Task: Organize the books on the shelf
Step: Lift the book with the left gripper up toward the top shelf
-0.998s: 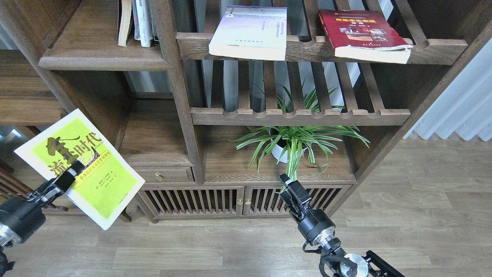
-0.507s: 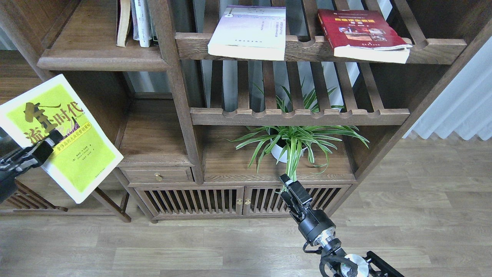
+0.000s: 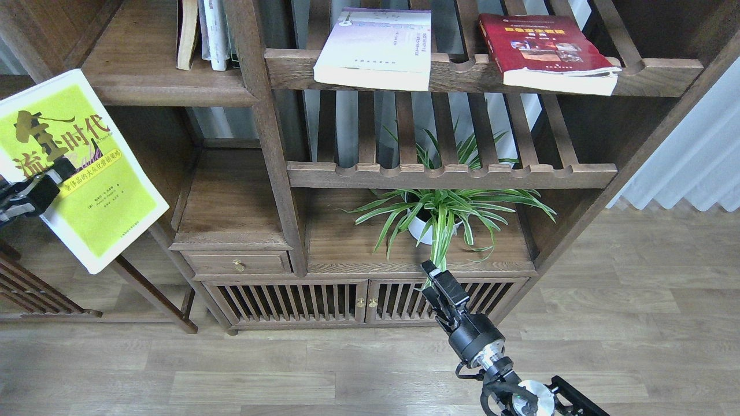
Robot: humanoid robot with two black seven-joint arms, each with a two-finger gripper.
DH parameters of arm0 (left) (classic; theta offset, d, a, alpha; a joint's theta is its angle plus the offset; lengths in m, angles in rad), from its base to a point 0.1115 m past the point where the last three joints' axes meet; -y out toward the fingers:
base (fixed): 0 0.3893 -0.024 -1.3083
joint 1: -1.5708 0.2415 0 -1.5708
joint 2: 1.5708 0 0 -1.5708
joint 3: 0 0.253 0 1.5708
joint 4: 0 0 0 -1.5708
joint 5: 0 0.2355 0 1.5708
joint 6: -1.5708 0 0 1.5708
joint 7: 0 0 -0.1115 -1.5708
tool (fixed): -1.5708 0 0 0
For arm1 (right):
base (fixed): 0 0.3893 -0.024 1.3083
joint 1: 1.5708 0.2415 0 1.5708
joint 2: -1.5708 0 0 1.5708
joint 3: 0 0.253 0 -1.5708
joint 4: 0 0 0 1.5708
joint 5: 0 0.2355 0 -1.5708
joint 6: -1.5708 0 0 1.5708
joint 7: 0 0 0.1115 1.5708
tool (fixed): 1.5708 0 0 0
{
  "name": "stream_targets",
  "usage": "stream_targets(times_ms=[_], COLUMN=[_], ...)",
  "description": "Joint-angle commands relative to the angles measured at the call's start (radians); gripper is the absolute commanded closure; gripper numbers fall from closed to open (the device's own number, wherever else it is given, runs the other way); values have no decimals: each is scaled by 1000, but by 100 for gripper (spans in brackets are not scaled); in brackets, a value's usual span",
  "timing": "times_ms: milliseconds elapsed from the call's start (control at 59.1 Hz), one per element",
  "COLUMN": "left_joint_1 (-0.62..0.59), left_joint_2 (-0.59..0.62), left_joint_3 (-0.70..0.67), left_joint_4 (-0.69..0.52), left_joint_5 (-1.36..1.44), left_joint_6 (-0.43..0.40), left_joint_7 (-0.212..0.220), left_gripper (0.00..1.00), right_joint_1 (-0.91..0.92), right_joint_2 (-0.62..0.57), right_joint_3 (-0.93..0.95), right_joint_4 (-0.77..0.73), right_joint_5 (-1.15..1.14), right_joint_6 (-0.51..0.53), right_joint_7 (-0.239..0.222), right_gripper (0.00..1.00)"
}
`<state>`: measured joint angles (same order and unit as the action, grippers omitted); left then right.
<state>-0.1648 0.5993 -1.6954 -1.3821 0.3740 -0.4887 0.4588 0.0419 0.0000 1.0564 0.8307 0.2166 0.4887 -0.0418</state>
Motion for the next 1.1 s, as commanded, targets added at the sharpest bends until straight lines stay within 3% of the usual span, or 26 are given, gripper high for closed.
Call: stream_targets(times_ms=[0, 169, 338, 1082], left_joint_1=[-42, -91, -176, -375], left_joint_2=[25, 28, 28, 82], left_joint_3=[22, 46, 77, 89], left_joint_4=[0, 0, 2, 17], left_joint_5=[0, 2, 3, -6], left_joint_6=[0, 0, 0, 0], left_joint_7=[0, 1, 29, 30], left_gripper=[95, 95, 95, 95], right_joint_1=[3, 3, 3, 1], right_joint_2=[0, 0, 0, 0], right_joint_3=[5, 7, 8, 14], right_joint_4=[-2, -2, -2, -2], right_joint_5=[1, 1, 1, 1], right_joint_6=[0, 0, 0, 0], right_joint_7=[-1, 0, 0, -1], right_gripper=[2, 2, 2, 2])
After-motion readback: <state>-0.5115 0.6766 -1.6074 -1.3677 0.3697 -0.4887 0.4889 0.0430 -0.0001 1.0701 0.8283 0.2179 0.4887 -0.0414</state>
